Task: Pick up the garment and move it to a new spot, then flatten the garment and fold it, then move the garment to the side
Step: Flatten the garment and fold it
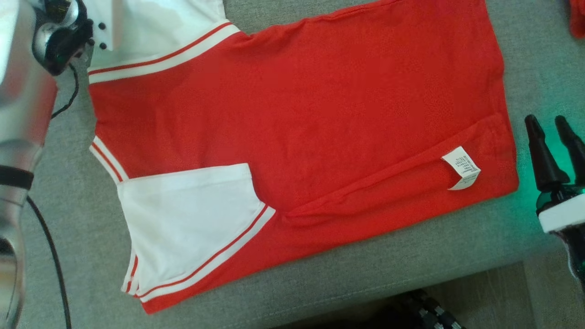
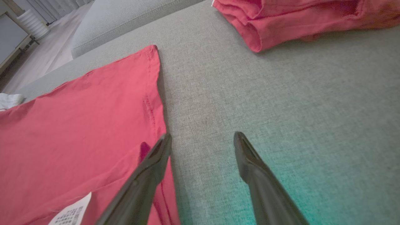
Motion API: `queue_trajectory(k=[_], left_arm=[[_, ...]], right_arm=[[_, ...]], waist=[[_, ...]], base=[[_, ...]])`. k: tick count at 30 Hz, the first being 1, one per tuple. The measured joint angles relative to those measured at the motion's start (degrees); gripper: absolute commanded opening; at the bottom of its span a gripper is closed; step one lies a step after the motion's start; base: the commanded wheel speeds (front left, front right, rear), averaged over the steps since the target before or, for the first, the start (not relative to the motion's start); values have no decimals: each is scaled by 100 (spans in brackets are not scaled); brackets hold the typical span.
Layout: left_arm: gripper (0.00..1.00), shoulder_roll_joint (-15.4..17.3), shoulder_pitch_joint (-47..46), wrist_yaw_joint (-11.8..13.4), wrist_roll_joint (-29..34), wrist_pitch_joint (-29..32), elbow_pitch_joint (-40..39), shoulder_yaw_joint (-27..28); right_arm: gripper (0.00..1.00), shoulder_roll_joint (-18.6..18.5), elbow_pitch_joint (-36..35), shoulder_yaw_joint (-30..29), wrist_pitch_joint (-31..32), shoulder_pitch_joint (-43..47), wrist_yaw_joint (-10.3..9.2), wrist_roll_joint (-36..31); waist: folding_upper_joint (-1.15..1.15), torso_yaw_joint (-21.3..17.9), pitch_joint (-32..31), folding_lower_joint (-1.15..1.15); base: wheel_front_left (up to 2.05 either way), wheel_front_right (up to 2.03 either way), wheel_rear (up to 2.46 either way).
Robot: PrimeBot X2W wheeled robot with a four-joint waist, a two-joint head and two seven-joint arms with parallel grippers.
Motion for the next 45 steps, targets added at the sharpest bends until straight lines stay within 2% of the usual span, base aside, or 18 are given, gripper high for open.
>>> queue_trajectory(k=[4,8,14,18,24,28,35,38,39,40,44,45], left_arm=[[0,76,14,0,-94,-287,-99,-199],[0,167,51,0,-218,-920,-388,-444],[0,259,81,0,-339,-1405,-789,-730],[0,267,130,0,-385,-1445,-998,-853],[0,348,210,0,-513,-1441,-1393,-1070],[0,393,233,0,-526,-1436,-1584,-1170],[0,432,286,0,-614,-1435,-1693,-1218],[0,433,286,0,-626,-1436,-1699,-1241],[0,433,286,0,-626,-1436,-1700,-1251],[0,433,286,0,-630,-1436,-1700,-1267],[0,432,286,0,-666,-1437,-1700,-1322],[0,433,287,0,-666,-1437,-1697,-1333]], right_arm=[[100,-98,-15,60,-41,-180,0,0],[100,-147,111,214,426,-918,0,-101],[100,-121,1127,747,1423,-2406,0,-694],[100,-35,1851,951,1686,-3124,0,-1229],[100,300,3086,1190,2052,-3969,0,-1757],[100,400,3695,1235,2123,-4260,0,-1905],[100,552,4256,1368,2038,-4595,0,-1873],[74,580,4400,1473,1944,-4676,0,-1839],[58,580,4443,1503,1929,-4714,0,-1807],[48,580,4479,1536,1912,-4750,0,-1806],[38,578,4638,1699,1811,-4865,0,-1806],[31,579,4676,1722,1806,-4888,0,-1798]], waist=[[0,35,-49,0],[0,99,-226,0],[0,242,-423,0],[0,353,-476,0],[0,543,-542,0],[0,613,-565,0],[0,654,-588,0],[0,681,-572,0],[0,692,-567,0],[0,703,-564,0],[0,751,-567,0],[0,757,-571,0]], base=[[0,0,0],[0,0,0],[0,0,0],[0,0,0],[0,0,0],[0,0,0],[0,0,0],[0,0,0],[0,0,0],[0,0,0],[0,0,0],[0,0,0]])
